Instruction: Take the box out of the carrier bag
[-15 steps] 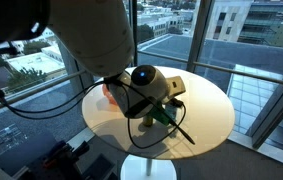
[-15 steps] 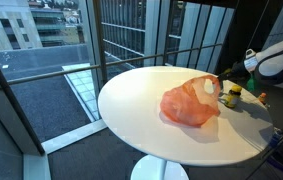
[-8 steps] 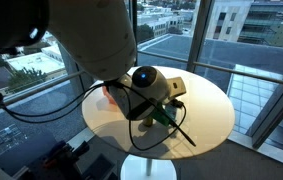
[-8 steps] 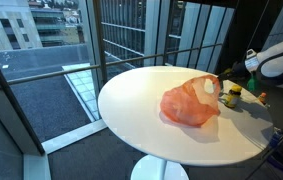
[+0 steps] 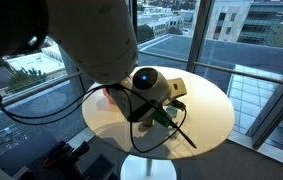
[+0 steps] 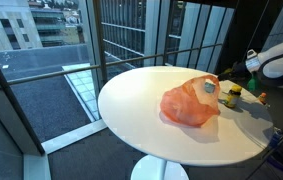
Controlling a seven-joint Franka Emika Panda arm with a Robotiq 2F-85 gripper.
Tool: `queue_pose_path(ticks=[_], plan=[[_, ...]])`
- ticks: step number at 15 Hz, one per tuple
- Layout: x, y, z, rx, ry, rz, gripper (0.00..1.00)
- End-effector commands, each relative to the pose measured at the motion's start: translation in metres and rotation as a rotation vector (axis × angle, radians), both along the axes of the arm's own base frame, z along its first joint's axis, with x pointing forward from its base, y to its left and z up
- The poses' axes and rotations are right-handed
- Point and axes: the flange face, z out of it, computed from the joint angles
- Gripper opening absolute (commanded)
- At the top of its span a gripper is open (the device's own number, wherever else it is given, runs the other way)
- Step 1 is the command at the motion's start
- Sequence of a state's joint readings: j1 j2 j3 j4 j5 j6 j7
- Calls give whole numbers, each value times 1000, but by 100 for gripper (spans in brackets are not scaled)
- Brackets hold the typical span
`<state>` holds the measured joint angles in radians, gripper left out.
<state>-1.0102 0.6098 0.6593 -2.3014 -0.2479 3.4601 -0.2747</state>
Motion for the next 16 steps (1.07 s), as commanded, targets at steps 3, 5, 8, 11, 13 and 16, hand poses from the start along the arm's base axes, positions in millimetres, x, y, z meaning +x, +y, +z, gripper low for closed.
queue_pose_path(ticks=[3, 5, 8, 11, 13, 16], plan=[[-4, 7, 9, -10, -9, 32, 100], [-10, 15, 10, -15, -1, 50, 100], [-20, 31, 13, -18, 25, 67, 100], [-26, 43, 21, -29, 45, 82, 100], [-29, 49, 29, -46, 50, 91, 100], [-32, 56, 44, -80, 59, 102, 100]])
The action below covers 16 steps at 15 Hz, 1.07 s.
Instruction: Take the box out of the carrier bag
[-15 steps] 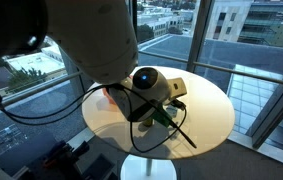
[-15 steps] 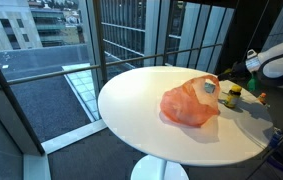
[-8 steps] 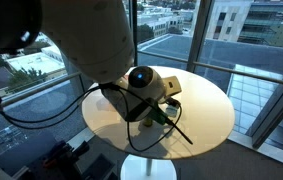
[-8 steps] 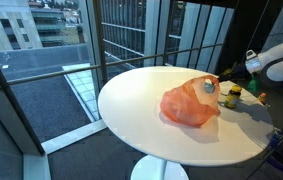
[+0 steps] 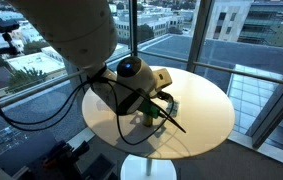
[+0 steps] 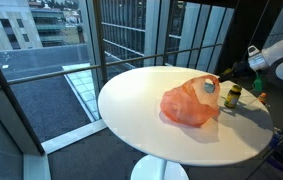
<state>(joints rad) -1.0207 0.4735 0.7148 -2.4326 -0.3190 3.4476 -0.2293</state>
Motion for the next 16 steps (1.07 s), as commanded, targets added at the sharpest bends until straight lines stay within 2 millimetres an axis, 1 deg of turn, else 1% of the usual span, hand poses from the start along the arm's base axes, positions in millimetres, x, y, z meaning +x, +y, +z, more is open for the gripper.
queue_pose_path(ticks=[1, 8, 12, 16], plan=[[-10, 10, 24, -41, 45, -6, 100], [-5, 35, 48, -60, 139, 49, 100], [-4, 44, 58, -44, 208, 74, 100], [-7, 52, 74, -50, 276, 74, 100]])
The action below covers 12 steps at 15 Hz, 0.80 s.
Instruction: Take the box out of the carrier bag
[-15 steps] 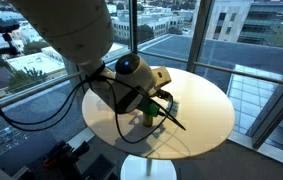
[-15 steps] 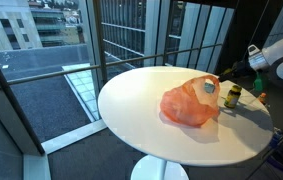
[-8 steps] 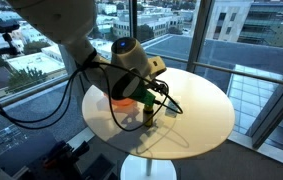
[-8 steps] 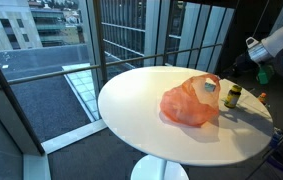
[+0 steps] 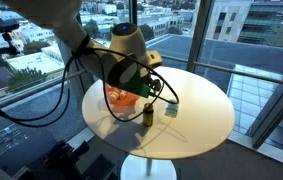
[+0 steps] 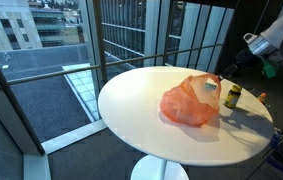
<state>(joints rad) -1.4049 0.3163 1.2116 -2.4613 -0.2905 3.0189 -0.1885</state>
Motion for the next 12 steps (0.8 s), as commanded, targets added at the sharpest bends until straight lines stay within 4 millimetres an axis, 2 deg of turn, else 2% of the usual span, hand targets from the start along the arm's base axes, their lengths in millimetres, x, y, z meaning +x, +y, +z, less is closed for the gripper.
queue_pose_path(ticks=[1, 7, 12], plan=[[-4, 7, 18, -37, 63, -21, 100], [-3, 17, 49, -94, 141, -11, 100], [-7, 18, 88, -134, 209, -6, 100]])
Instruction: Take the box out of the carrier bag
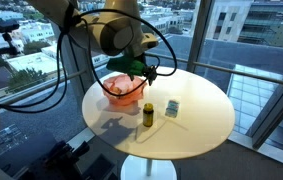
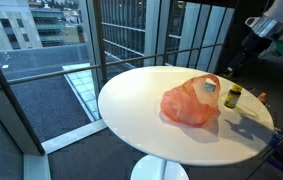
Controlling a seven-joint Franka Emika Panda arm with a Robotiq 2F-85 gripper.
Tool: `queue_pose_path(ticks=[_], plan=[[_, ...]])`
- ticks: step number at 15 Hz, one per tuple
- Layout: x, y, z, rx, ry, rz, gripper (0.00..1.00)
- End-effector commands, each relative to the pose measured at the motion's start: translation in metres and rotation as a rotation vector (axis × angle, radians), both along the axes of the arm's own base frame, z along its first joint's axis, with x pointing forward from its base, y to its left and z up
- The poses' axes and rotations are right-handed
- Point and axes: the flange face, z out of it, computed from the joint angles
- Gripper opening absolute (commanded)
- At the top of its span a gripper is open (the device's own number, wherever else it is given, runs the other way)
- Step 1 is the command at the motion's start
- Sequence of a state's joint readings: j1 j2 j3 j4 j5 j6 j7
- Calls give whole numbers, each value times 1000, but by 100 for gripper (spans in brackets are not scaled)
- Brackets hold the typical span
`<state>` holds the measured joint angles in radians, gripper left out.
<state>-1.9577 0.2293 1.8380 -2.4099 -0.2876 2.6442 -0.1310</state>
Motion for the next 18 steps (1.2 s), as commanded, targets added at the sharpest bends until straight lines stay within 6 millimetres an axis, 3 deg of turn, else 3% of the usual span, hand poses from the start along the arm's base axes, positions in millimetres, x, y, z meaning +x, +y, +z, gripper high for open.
queue_pose_path(ticks=[1, 8, 12, 13, 18], plan=[[-5, -3, 36, -38, 51, -17, 100], [-45, 8, 100, -54, 88, -2, 100], [-61, 16, 125, -18, 72, 7, 100], [-52, 14, 114, -15, 87, 21, 100], [-57, 16, 123, 5, 72, 29, 100]])
